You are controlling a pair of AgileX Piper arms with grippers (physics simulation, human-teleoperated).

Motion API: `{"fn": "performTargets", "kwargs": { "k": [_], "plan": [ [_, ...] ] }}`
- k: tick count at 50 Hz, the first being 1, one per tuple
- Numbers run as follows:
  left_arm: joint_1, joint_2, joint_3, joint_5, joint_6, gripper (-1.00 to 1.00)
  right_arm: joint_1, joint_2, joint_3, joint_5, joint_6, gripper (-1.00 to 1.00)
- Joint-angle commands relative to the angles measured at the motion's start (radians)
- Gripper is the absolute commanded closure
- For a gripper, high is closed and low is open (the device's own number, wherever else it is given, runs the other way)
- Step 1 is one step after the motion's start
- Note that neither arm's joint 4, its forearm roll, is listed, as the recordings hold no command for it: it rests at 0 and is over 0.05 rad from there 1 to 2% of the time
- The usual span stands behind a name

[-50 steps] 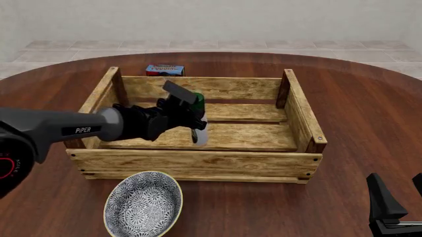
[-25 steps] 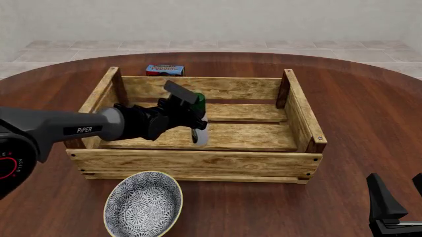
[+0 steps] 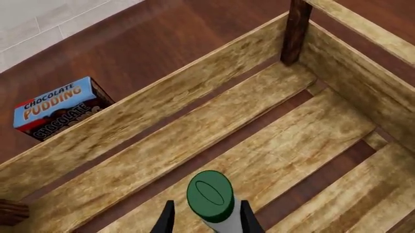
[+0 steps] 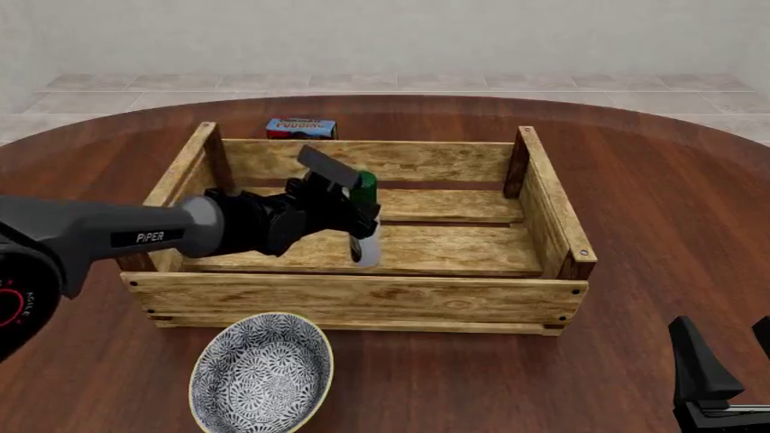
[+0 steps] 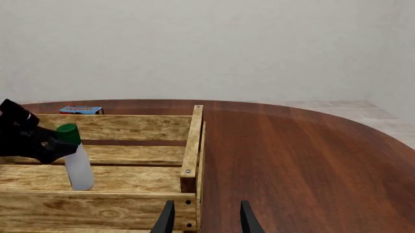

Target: Pick up the salad dressing and put it in the tray.

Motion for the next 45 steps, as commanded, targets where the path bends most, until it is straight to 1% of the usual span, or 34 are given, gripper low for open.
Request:
{"fn": "performTargets", "kwargs": {
  "k": [1, 16, 28, 32, 42, 45],
  "plan": [
    [-0.002, -0.030, 0.010, 0.005, 0.010, -1.00, 0.000, 0.000, 0.000, 0.000, 0.000, -1.00],
    [-0.002, -0.133, 0.036, 0.027, 0.016, -1.00, 0.000, 0.000, 0.000, 0.000, 0.000, -1.00],
    [0.002, -0.261, 0.045, 0.064, 0.017, -1.00, 0.000, 0.000, 0.000, 0.000, 0.000, -1.00],
    [0.001, -0.280, 0.051, 0.068, 0.022, -1.00, 0.000, 0.000, 0.000, 0.000, 0.000, -1.00],
    [0.005, -0.373, 0.085, 0.074, 0.019, -1.00, 0.000, 0.000, 0.000, 0.000, 0.000, -1.00],
    [0.005, -0.419, 0.110, 0.078, 0.013, -1.00, 0.000, 0.000, 0.000, 0.000, 0.000, -1.00]
  ]
}}
